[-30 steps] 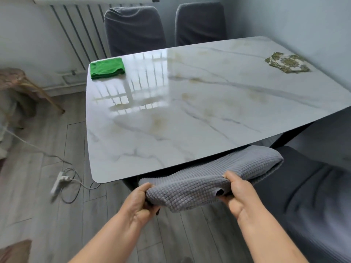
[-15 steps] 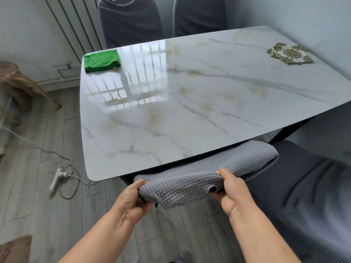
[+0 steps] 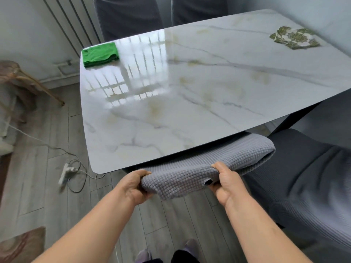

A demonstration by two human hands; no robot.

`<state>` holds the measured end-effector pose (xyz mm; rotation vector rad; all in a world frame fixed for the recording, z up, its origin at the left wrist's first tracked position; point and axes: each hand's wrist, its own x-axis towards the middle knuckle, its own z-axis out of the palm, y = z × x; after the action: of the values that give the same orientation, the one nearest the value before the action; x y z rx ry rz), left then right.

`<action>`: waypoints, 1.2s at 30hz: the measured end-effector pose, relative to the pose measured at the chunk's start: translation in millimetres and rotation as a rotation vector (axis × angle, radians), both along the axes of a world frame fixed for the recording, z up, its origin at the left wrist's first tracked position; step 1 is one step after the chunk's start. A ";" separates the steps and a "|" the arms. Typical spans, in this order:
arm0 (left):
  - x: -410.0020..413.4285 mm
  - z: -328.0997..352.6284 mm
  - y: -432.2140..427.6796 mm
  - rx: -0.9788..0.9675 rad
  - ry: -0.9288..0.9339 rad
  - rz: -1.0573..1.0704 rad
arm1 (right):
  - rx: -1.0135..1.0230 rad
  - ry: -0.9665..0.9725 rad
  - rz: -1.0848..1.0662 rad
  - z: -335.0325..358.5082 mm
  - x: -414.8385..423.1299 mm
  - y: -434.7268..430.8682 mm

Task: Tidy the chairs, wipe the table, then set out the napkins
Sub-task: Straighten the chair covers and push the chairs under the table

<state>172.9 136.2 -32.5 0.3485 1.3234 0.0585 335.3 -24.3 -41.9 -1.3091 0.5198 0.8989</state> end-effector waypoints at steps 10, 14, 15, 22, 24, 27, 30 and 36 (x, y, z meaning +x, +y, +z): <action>18.4 28.4 -16.4 0.642 0.379 -0.368 | 0.060 0.035 0.127 22.8 -1.3 -15.4; 41.9 48.4 -23.5 0.787 0.325 -0.552 | 0.068 0.017 0.110 36.8 4.9 -30.9; 51.4 54.2 -25.5 0.829 0.273 -0.614 | 0.055 0.004 0.083 41.1 7.2 -36.8; 114.2 84.5 -51.1 0.888 -0.060 -0.824 | -0.124 -0.228 -0.086 56.0 41.1 -100.3; 130.1 89.1 -64.0 0.888 -0.112 -0.867 | -0.241 -0.309 -0.165 61.9 52.6 -125.9; 166.1 89.6 -93.4 0.916 -0.172 -0.955 | -0.462 -0.450 -0.232 71.2 78.8 -175.0; 212.4 90.6 -129.6 0.930 -0.232 -1.042 | -0.782 -0.583 -0.311 74.7 113.5 -234.6; 301.6 78.3 -205.3 0.869 -0.246 -1.144 | -1.197 -0.699 -0.359 81.1 179.8 -338.9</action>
<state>474.4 -69.1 45.8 1.7274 0.6364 -0.2879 515.2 -363.2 39.2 -2.3478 0.7164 -0.3193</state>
